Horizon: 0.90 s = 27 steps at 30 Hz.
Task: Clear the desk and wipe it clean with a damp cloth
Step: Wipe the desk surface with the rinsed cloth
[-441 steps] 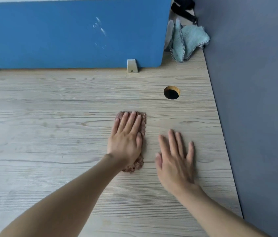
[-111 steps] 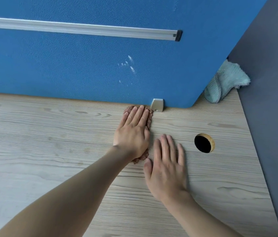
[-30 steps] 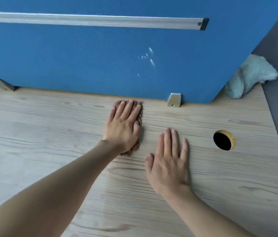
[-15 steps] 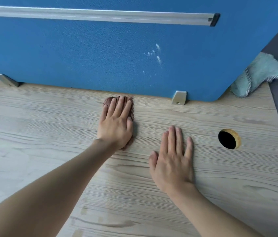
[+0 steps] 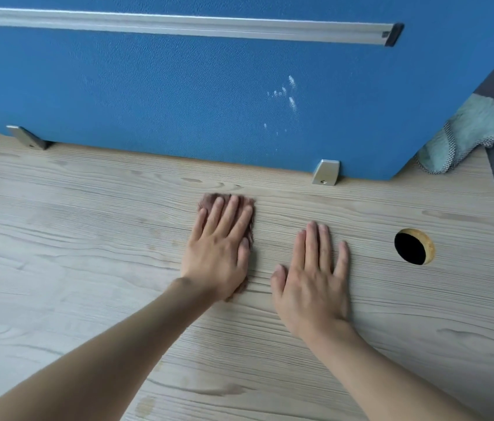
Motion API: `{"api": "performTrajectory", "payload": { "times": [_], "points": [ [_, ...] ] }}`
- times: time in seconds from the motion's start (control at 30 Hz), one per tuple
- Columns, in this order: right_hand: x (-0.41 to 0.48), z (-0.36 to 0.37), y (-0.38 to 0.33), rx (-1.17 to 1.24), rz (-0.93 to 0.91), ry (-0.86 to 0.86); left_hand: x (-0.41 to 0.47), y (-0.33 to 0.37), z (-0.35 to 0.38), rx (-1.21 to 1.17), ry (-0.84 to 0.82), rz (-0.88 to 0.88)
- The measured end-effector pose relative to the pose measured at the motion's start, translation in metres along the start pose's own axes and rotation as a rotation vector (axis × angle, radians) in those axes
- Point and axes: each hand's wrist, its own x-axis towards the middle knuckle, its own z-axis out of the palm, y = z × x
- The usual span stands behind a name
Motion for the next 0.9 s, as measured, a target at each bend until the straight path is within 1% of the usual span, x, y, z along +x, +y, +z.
{"api": "performTrajectory", "payload": {
  "times": [0.1,0.17,0.23,0.33,0.43,0.5,0.6,0.67,0.73,0.8,0.87,0.9],
  "points": [
    [-0.001,-0.001,-0.001,0.004,0.001,-0.009,-0.009,-0.01,0.002,-0.009,-0.028,0.069],
    [0.0,0.0,0.0,0.002,-0.002,0.002,0.004,-0.017,0.001,-0.002,0.004,0.027],
    [0.0,0.001,0.001,-0.006,-0.003,0.001,0.012,-0.016,0.0,-0.006,-0.005,-0.026],
    [-0.001,0.0,0.0,-0.004,-0.006,0.004,-0.005,-0.006,0.002,0.005,-0.006,-0.062],
    [0.0,0.001,0.001,0.0,-0.005,0.01,-0.035,-0.002,0.004,0.005,-0.025,0.033],
    [-0.003,0.001,0.001,-0.009,-0.007,0.001,-0.032,-0.013,0.003,0.0,-0.019,0.068],
    [0.001,0.005,0.001,0.014,0.002,-0.001,-0.009,-0.026,0.001,-0.019,0.007,-0.076],
    [0.003,0.004,0.003,0.056,0.011,0.029,-0.005,-0.025,0.003,-0.009,-0.001,-0.114],
    [-0.013,0.0,0.002,0.107,-0.024,0.05,-0.007,-0.024,0.001,-0.012,-0.02,-0.104],
    [-0.044,0.0,-0.002,0.136,-0.122,0.071,-0.007,-0.023,-0.002,-0.01,-0.018,-0.105],
    [-0.07,0.003,-0.007,0.124,-0.203,0.039,-0.012,-0.018,-0.004,-0.015,-0.016,-0.116],
    [-0.076,0.003,-0.008,0.105,-0.208,0.021,-0.021,-0.013,-0.004,-0.016,-0.014,-0.107]
  ]
}}
